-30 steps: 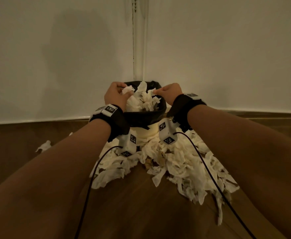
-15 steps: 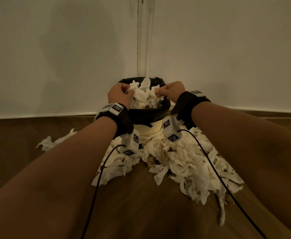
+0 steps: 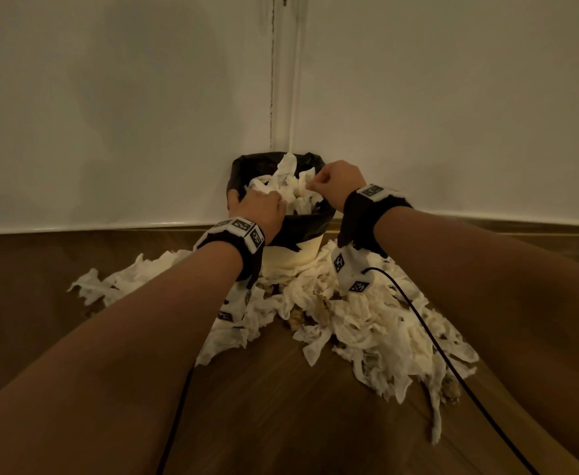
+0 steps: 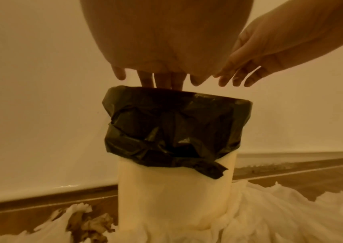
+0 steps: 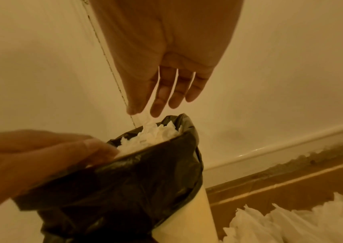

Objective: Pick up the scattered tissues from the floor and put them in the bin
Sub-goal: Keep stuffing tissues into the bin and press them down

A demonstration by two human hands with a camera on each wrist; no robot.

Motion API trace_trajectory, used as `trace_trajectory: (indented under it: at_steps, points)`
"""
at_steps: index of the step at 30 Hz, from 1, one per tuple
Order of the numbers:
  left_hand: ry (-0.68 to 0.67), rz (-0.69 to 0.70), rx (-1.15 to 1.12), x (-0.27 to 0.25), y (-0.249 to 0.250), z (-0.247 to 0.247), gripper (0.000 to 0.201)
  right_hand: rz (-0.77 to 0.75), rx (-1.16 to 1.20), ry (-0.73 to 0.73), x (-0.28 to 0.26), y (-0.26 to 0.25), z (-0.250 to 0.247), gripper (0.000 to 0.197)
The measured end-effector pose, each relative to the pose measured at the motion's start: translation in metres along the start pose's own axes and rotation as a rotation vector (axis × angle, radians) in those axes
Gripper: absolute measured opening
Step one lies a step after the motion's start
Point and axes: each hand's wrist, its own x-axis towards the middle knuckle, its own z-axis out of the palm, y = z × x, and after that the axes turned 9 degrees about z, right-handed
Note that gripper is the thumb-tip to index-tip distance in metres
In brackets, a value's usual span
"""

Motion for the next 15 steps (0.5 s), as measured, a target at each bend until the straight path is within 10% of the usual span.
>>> trace_trajectory:
  at_steps: [8,15]
  points:
    - [0.332,-0.035,-0.18,-0.029,-0.019,-0.007,0.029,-0.08,-0.196,0.05,-0.022,0.0,0.013,0.052]
    - [0.261,-0.196,-0.271,-0.096,-0.058,0.006,0.033,-0.312,-0.042,0.192,-0.066,-0.006,0.05,0.037]
